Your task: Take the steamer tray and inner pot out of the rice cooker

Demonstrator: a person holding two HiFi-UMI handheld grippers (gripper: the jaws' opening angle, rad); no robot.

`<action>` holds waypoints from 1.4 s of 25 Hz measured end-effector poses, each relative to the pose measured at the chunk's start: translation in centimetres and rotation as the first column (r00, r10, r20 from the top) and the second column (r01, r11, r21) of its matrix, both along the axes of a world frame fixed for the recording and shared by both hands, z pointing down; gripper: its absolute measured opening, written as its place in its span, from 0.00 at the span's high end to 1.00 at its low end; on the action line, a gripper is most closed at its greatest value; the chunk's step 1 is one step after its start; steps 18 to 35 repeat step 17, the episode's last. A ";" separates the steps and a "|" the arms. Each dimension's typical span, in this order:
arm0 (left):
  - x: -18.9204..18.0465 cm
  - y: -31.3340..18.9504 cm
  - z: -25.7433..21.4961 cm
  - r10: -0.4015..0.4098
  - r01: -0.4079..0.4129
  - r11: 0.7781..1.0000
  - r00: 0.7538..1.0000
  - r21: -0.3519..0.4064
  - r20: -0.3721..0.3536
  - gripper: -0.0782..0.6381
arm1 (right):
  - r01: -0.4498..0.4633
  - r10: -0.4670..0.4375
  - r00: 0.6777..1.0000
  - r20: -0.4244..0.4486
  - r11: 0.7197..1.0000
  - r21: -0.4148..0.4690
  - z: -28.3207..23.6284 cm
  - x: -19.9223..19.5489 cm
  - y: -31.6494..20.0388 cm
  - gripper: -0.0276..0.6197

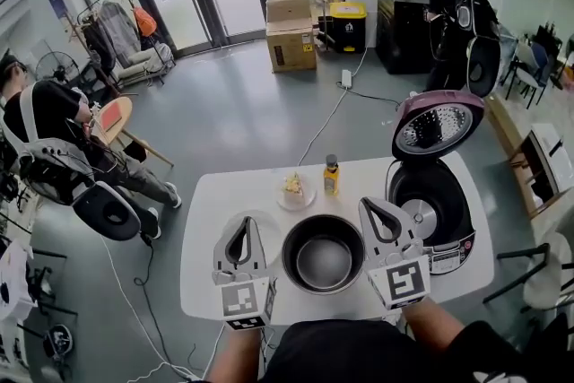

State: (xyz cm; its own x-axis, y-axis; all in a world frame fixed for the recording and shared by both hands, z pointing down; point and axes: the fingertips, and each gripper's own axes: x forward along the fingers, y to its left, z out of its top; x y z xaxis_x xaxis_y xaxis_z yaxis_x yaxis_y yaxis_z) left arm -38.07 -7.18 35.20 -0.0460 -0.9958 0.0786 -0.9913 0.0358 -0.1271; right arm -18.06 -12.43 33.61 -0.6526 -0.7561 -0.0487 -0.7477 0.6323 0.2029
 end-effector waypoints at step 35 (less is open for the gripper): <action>0.5 -1.0 -1.7 0.027 -0.026 0.999 1.000 0.047 -0.005 0.89 | 0.014 -0.015 1.000 0.011 0.999 0.042 -1.3 -0.2 -0.2 0.96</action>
